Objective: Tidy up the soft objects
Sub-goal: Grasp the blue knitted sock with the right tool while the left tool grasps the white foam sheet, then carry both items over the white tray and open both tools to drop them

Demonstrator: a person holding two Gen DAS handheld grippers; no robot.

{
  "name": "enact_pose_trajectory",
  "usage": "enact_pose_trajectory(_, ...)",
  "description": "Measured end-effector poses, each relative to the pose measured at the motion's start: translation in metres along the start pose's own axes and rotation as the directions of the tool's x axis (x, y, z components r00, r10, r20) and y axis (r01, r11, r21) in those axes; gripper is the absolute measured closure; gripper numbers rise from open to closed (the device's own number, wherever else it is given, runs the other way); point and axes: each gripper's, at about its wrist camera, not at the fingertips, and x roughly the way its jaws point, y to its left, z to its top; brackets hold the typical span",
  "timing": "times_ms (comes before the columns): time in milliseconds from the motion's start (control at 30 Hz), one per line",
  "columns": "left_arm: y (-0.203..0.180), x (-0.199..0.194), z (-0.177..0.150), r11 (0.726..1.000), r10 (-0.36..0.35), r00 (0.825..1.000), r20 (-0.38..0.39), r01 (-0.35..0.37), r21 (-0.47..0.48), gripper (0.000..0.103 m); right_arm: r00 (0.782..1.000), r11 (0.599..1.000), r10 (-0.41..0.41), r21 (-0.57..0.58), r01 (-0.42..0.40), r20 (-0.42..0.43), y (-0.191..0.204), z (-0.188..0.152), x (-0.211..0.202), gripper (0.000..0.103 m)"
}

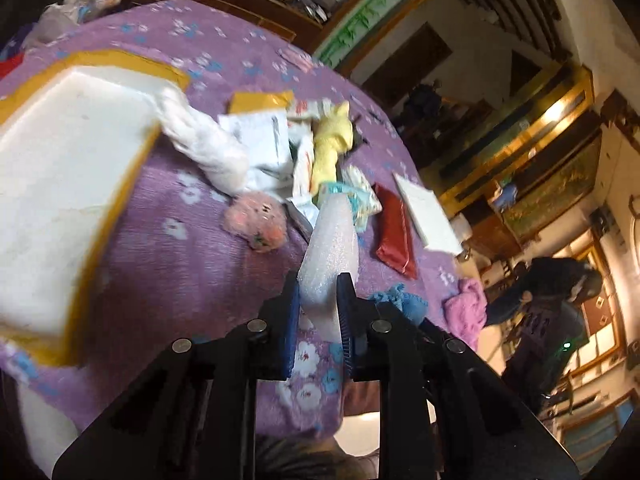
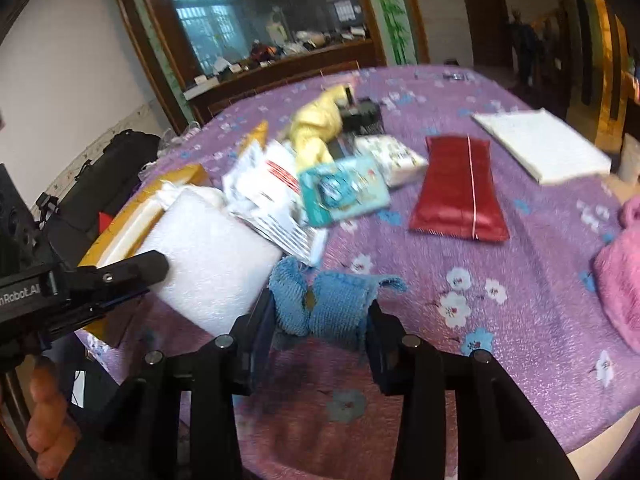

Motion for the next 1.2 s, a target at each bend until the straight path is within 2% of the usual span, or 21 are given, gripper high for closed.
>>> enact_pose_trajectory(133, 0.017, -0.051, 0.005, 0.999, 0.04, 0.994, 0.104, -0.038, -0.02, 0.086, 0.997, 0.995, 0.074, -0.072, -0.074, 0.001, 0.034, 0.011, -0.001, 0.062)
enact_pose_trajectory(367, 0.089, -0.117, 0.02, 0.973, 0.178, 0.96, 0.216, -0.139, -0.183, 0.086, 0.977, 0.952, 0.199, -0.223, -0.211, -0.075, 0.12, 0.024, 0.029, 0.062)
enact_pose_trajectory(467, 0.117, -0.127, 0.022, 0.956, 0.215, 0.951, 0.22, -0.158, -0.248, 0.086, 0.968, 0.921, 0.23, -0.299, -0.25, -0.1, 0.162, 0.026, 0.045, 0.062)
enact_pose_trajectory(600, 0.145, -0.127, 0.021, 0.935, 0.266, 0.941, 0.208, -0.199, -0.294, 0.086, 0.964, 0.887, 0.232, -0.378, -0.264, -0.128, 0.208, 0.024, 0.07, 0.062)
enact_pose_trajectory(700, 0.165, -0.125, 0.022, 0.925, 0.266, 0.946, 0.187, -0.195, -0.326, 0.086, 0.962, 0.881, 0.214, -0.393, -0.265, -0.169, 0.221, 0.019, 0.089, 0.062)
enact_pose_trajectory(800, 0.174, -0.124, 0.02, 0.914, 0.305, 0.936, 0.173, -0.237, -0.33, 0.086, 0.952, 0.874, 0.2, -0.397, -0.281, -0.231, 0.229, 0.012, 0.104, 0.062)
enact_pose_trajectory(867, 0.178, -0.119, 0.021, 0.915, 0.302, 0.941, 0.151, -0.242, -0.324, 0.086, 0.954, 0.872, 0.178, -0.411, -0.267, -0.242, 0.233, 0.008, 0.11, 0.061)
enact_pose_trajectory(967, 0.177, -0.114, 0.022, 0.907, 0.34, 0.932, 0.128, -0.289, -0.306, 0.084, 0.955, 0.876, 0.169, -0.407, -0.258, -0.243, 0.235, 0.005, 0.107, 0.057)
enact_pose_trajectory(1033, 0.177, -0.111, 0.022, 0.903, 0.357, 0.926, 0.124, -0.308, -0.299, 0.08, 0.957, 0.878, 0.166, -0.406, -0.254, -0.239, 0.234, 0.004, 0.105, 0.053)
enact_pose_trajectory(1067, 0.178, -0.11, 0.022, 0.903, 0.352, 0.928, 0.121, -0.303, -0.305, 0.074, 0.955, 0.881, 0.171, -0.396, -0.257, -0.241, 0.233, 0.004, 0.104, 0.053)
enact_pose_trajectory(1100, 0.178, -0.111, 0.022, 0.906, 0.34, 0.932, 0.123, -0.29, -0.308, 0.062, 0.954, 0.884, 0.178, -0.387, -0.263, -0.241, 0.231, 0.004, 0.103, 0.052)
enact_pose_trajectory(1167, 0.175, -0.114, 0.02, 0.908, 0.337, 0.931, 0.141, -0.283, -0.308, 0.049, 0.948, 0.887, 0.216, -0.359, -0.291, -0.233, 0.227, 0.005, 0.1, 0.046)
enact_pose_trajectory(1200, 0.173, -0.116, 0.02, 0.907, 0.347, 0.926, 0.15, -0.29, -0.305, 0.047, 0.941, 0.887, 0.247, -0.337, -0.317, -0.232, 0.224, 0.006, 0.098, 0.04)
